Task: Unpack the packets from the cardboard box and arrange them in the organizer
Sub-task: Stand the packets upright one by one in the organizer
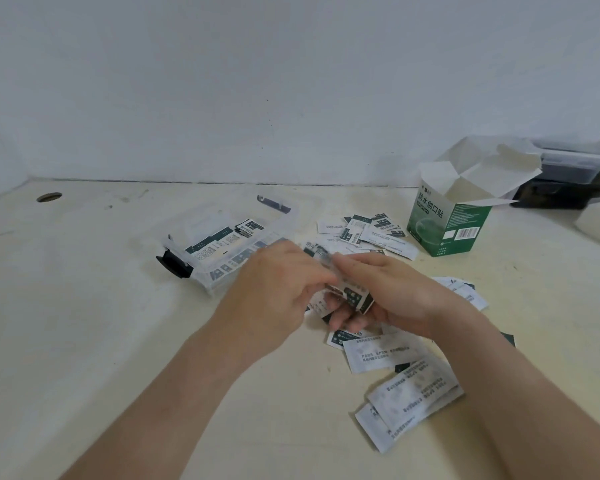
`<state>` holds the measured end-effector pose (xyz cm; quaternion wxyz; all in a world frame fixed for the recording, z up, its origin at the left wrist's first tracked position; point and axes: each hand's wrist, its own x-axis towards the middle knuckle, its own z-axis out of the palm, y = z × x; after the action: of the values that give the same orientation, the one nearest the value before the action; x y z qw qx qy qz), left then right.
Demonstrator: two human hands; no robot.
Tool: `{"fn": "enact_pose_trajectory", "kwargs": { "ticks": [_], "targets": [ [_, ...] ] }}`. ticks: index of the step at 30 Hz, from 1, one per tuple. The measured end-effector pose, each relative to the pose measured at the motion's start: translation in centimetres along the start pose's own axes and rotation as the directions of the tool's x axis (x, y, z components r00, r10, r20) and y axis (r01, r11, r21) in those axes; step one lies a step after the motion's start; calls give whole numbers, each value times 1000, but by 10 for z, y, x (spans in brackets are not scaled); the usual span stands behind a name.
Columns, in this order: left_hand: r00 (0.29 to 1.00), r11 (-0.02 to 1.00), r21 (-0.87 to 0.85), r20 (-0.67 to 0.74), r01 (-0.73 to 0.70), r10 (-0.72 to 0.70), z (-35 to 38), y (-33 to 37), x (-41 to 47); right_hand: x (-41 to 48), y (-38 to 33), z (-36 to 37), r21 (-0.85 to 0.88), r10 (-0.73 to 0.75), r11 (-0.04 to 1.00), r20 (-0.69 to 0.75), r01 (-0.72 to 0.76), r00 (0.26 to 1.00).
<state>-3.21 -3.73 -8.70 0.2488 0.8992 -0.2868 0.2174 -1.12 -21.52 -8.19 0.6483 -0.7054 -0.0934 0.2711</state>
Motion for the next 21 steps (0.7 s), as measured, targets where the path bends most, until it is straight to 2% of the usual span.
{"fn": "enact_pose_trajectory", "kwargs": {
  "ticks": [1, 3, 6, 7, 11, 16, 19, 21],
  "targets": [
    [999, 999, 15, -24, -39, 40, 3, -2, 0, 0, 1, 3, 61, 6, 998, 55, -10, 998],
    [992, 999, -27, -128, -21, 17, 7, -3, -1, 1, 2, 8, 225, -3, 974, 134, -28, 991],
    [950, 960, -250, -251, 123, -187, 7, 5, 0, 3, 5, 15, 425, -40, 903, 209, -54, 977],
    [932, 951, -258, -269, 173, -243, 6, 7, 0, 4, 6, 16, 443, -42, 894, 213, -58, 976],
    [928, 940, -176, -184, 292, -323, 4, 10, 1, 7, 6, 18, 391, -50, 920, 157, -15, 986],
    [976, 950, -229, -7, 210, -218, 8, 19, -4, 4, 3, 17, 259, -31, 966, 153, -10, 988],
    [984, 938, -298, 35, 175, -173, 6, 19, -4, 1, 1, 16, 198, -17, 980, 212, -26, 977],
    [985, 928, -331, 40, 170, -166, 4, 20, -4, -1, -1, 12, 141, -10, 990, 187, -17, 982]
  ]
}}
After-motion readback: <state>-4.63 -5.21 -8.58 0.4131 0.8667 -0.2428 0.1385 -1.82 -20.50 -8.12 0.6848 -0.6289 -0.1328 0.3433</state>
